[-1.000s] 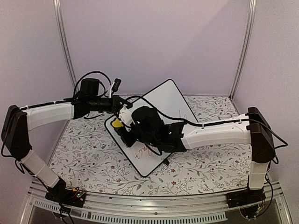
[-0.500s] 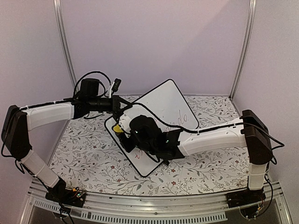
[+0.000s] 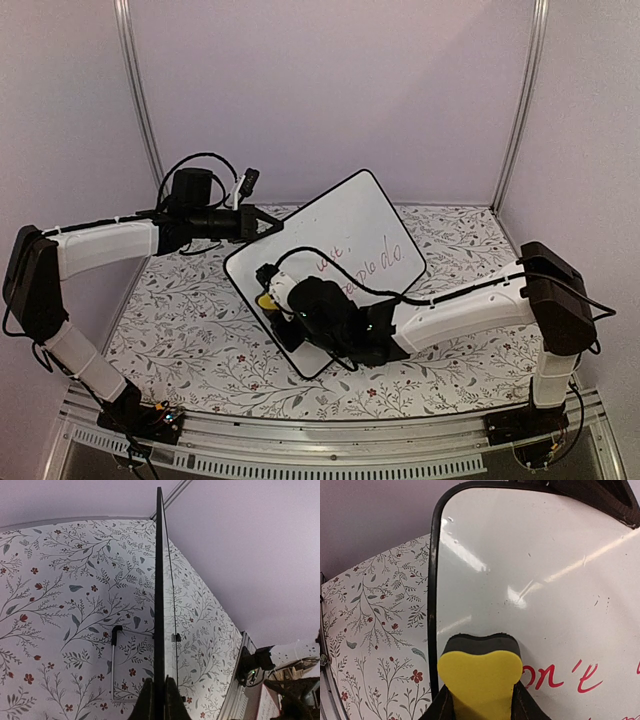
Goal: Erase the whiteboard
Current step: Erase the whiteboard at the center of the board.
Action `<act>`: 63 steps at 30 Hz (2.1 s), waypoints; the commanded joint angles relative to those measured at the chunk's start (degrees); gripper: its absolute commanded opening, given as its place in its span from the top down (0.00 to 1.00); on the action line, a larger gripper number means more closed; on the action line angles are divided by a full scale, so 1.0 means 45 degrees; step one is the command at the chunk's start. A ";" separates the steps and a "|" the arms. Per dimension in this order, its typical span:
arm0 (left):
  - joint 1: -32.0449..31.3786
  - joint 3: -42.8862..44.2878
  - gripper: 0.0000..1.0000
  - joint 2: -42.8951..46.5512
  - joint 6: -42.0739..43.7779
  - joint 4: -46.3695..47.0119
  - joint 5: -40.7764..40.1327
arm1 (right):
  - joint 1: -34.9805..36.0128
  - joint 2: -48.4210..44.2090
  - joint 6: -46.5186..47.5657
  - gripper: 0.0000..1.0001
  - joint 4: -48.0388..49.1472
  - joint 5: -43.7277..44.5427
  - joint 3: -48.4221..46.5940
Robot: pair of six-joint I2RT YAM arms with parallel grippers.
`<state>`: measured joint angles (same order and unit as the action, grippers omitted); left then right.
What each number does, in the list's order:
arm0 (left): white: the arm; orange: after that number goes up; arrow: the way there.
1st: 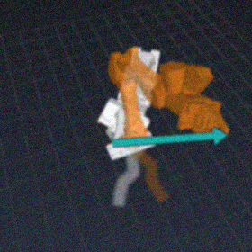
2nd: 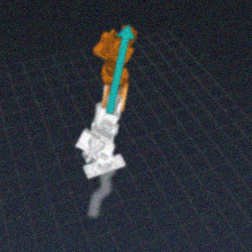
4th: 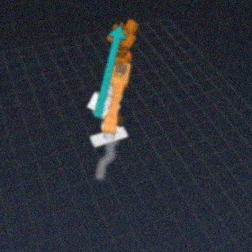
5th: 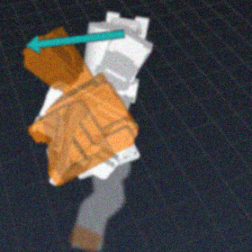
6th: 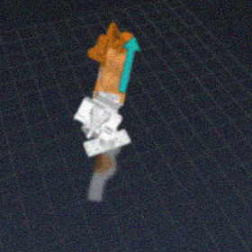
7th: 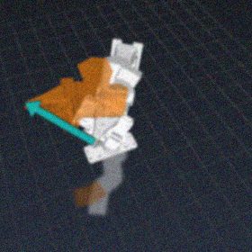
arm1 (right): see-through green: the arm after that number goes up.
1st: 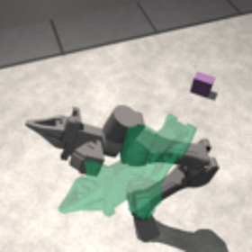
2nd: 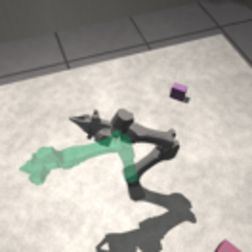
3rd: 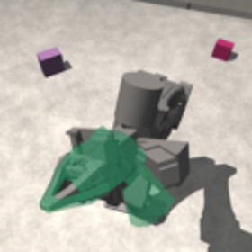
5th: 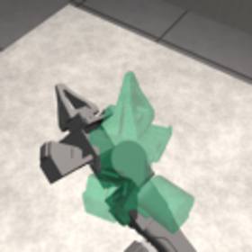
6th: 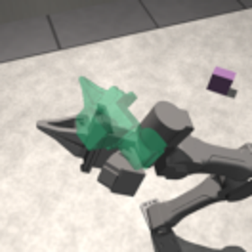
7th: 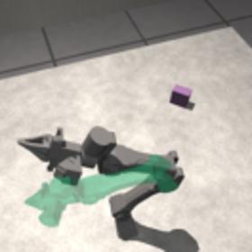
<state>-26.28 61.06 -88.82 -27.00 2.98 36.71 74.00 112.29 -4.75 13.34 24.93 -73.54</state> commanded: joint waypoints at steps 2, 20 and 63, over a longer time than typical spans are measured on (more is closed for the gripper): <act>-0.0192 -0.0033 1.00 0.0420 0.0264 0.0609 0.0297 | -0.0035 -0.0199 -0.0195 0.67 -0.0471 0.0479 0.0289; -0.0148 -0.0030 1.00 0.0559 0.0299 0.0594 0.0290 | -0.0340 0.1415 0.1906 0.66 0.0160 0.1087 -0.2640; -0.0108 -0.0033 1.00 0.0577 0.0275 0.0645 0.0386 | -0.1185 0.0957 0.1980 0.66 0.0064 -0.0025 -0.2065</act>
<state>-26.24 60.97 -88.71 -27.05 3.05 36.62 69.25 114.63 4.21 14.04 26.22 -83.11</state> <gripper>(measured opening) 0.029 0.342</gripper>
